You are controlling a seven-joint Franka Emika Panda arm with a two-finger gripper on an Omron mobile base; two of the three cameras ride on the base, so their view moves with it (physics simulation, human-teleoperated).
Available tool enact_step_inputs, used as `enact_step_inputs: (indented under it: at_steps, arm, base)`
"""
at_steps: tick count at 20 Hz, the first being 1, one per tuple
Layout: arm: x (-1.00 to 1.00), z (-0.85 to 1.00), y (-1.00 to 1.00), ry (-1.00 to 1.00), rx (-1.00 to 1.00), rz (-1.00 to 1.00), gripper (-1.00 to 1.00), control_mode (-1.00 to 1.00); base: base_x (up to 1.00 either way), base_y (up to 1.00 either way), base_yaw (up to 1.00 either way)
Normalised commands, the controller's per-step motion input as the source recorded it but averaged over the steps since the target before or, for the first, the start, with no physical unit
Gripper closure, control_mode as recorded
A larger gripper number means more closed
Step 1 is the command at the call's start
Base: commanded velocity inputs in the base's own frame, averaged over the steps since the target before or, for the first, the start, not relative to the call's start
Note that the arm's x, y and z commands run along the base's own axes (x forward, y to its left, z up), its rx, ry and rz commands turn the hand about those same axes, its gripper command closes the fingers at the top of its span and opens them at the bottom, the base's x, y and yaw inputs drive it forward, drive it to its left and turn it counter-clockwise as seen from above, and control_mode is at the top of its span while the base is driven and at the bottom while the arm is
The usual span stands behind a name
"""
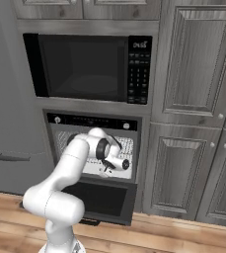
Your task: Take the baked cake out of the oven and place it on the plate for cooling. Then close the oven door.
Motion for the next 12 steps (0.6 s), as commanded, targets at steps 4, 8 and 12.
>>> enact_step_inputs:
  at_steps: [4, 8, 12]
  arm:
    - [0.25, -0.15, 0.01, 0.01, 0.00, 0.00, -1.00, -1.00]
    - [0.31, -0.15, 0.04, 0.00, 0.00, 0.00, -1.00, -1.00]
    - [0.33, -0.14, 0.01, 0.00, 0.00, -0.03, -1.00, -1.00]
  base:
    - [0.00, 0.00, 0.00]
    - [0.00, 0.00, 0.00]
    - [0.00, 0.00, 0.00]
